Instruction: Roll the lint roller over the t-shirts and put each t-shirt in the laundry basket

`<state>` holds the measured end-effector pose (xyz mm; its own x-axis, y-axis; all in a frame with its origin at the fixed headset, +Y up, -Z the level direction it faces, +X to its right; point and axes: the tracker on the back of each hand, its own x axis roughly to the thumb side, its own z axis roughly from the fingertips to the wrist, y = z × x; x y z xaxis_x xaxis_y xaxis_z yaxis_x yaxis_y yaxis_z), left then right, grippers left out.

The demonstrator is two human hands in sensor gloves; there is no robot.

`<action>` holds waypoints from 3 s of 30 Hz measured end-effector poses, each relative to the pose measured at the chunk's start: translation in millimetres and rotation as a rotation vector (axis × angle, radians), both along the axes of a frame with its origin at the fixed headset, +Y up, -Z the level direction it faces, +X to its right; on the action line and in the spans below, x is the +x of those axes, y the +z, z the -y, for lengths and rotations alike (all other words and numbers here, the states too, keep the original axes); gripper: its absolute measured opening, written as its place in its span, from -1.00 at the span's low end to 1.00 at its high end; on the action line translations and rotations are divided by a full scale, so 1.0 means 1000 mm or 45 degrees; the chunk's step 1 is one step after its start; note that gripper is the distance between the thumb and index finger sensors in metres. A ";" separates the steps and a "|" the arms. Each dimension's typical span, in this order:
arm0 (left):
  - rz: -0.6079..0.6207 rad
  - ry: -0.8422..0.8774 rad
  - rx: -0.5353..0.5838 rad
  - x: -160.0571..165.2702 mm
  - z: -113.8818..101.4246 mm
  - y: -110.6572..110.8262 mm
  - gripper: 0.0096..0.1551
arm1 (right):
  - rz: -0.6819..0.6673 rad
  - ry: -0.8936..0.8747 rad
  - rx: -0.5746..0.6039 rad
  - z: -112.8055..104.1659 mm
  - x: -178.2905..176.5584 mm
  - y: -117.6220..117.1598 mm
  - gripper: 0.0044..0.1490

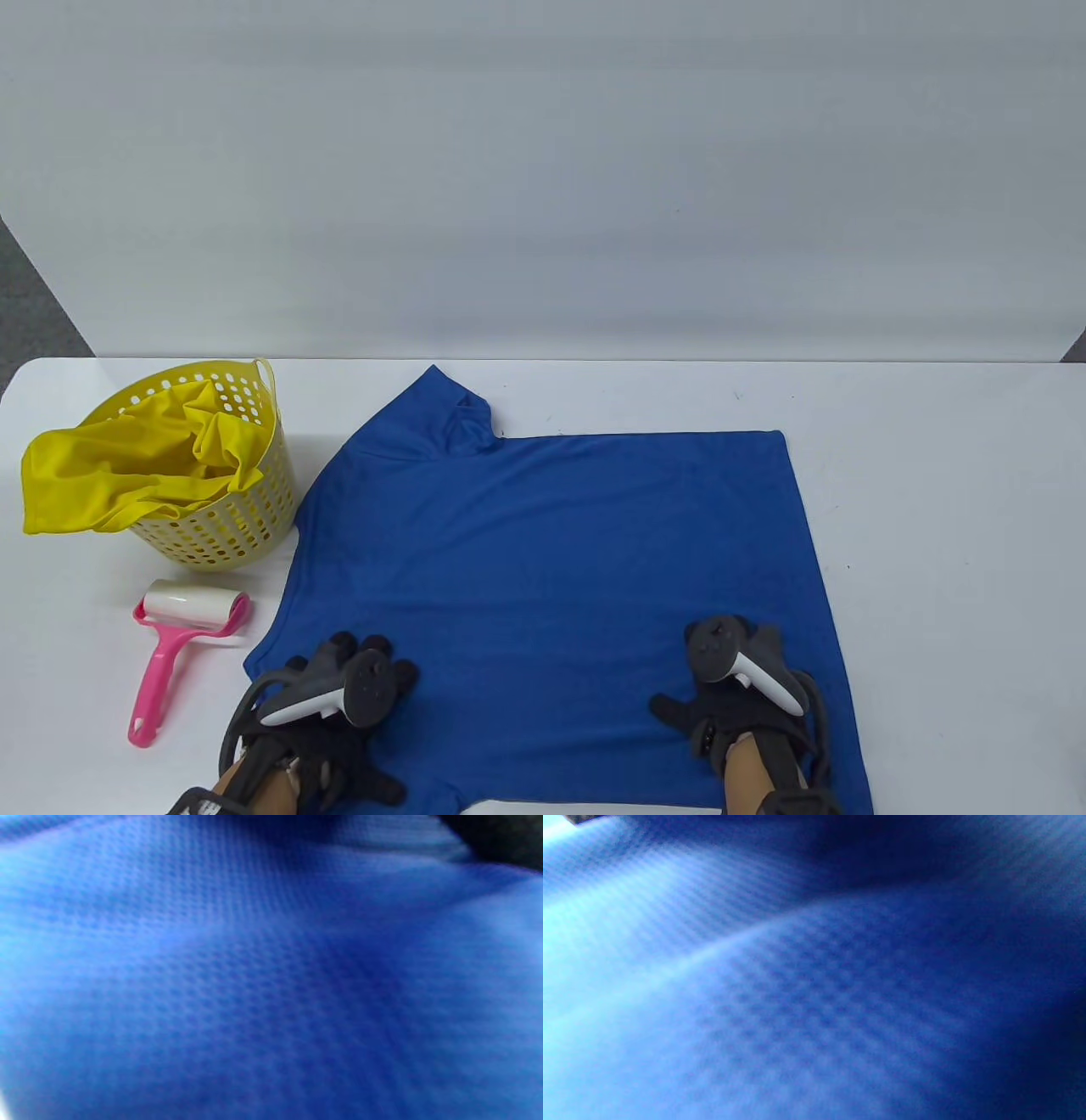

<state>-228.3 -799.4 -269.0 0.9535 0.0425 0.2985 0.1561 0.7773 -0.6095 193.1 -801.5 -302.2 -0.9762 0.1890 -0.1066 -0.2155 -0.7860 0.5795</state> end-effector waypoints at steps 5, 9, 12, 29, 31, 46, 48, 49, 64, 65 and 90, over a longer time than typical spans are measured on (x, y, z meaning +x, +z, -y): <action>0.001 -0.005 0.065 -0.003 -0.005 0.000 0.46 | 0.003 0.004 0.014 0.000 0.000 0.001 0.18; -0.152 0.061 0.288 -0.022 -0.035 -0.001 0.29 | 0.026 -0.063 0.053 -0.001 0.001 0.001 0.17; -0.389 0.001 0.499 -0.047 -0.062 0.004 0.24 | 0.047 -0.089 0.064 -0.002 0.003 0.001 0.17; -1.236 -0.297 0.250 -0.162 -0.032 -0.003 0.18 | 0.044 -0.083 0.039 -0.003 0.003 0.001 0.15; -1.221 -0.338 0.251 -0.161 -0.030 -0.005 0.10 | 0.043 -0.078 0.038 -0.003 0.003 0.001 0.14; -0.756 0.258 0.579 -0.102 -0.093 0.017 -0.22 | 0.049 -0.068 0.038 -0.004 0.003 0.002 0.12; -0.650 0.300 0.652 -0.083 -0.095 0.019 -0.27 | 0.047 -0.069 0.039 -0.004 0.003 0.001 0.12; -0.605 0.283 0.677 -0.074 -0.095 0.020 -0.28 | 0.047 -0.070 0.039 -0.005 0.004 0.001 0.12; -0.594 -0.013 0.566 0.000 -0.084 -0.068 -0.29 | -0.095 -0.042 -0.040 -0.007 -0.014 0.003 0.12; -0.629 -0.020 0.570 0.003 -0.083 -0.078 -0.30 | -0.111 -0.015 -0.015 -0.009 -0.015 0.003 0.13; -0.359 -0.174 0.543 -0.035 -0.093 0.036 -0.30 | -0.111 -0.017 -0.031 -0.007 -0.016 0.003 0.12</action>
